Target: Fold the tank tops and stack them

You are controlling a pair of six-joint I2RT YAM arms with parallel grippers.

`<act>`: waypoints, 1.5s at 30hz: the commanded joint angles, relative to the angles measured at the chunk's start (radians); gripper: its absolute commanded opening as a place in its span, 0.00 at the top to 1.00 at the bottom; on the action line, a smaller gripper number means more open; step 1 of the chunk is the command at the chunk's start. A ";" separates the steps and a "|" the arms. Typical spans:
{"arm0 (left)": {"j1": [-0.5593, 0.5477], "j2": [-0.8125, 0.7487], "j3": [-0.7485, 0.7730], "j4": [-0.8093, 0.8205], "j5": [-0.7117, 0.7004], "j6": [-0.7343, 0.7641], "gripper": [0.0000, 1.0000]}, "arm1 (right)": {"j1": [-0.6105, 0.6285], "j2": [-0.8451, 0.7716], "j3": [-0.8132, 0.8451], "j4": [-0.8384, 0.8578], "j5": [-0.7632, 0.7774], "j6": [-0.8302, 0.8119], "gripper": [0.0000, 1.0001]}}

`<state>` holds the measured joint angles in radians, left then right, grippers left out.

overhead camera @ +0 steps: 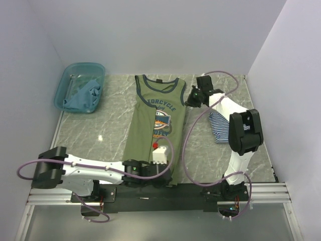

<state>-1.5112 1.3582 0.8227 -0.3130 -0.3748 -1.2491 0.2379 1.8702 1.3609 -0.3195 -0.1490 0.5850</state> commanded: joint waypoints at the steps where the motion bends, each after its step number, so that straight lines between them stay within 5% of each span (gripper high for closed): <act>1: 0.006 -0.086 -0.042 -0.075 -0.056 -0.114 1.00 | 0.053 0.044 0.107 0.008 0.028 0.022 1.00; 12: 0.026 -0.175 -0.138 -0.258 -0.065 -0.269 0.99 | 0.181 0.262 0.394 -0.066 0.061 0.039 1.00; 38: 0.080 -0.231 -0.244 -0.314 -0.032 -0.285 0.98 | 0.268 0.471 0.630 -0.102 0.054 0.018 1.00; 42: 0.085 -0.238 -0.246 -0.319 -0.032 -0.282 0.97 | 0.271 0.469 0.636 -0.098 0.052 -0.002 0.93; 45: 0.086 -0.240 -0.243 -0.327 -0.032 -0.279 0.78 | 0.273 0.471 0.658 -0.116 0.051 -0.023 0.71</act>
<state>-1.4292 1.1400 0.5781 -0.6132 -0.4244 -1.5284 0.5083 2.3470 1.9526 -0.4576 -0.1158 0.6014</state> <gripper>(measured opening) 0.163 0.227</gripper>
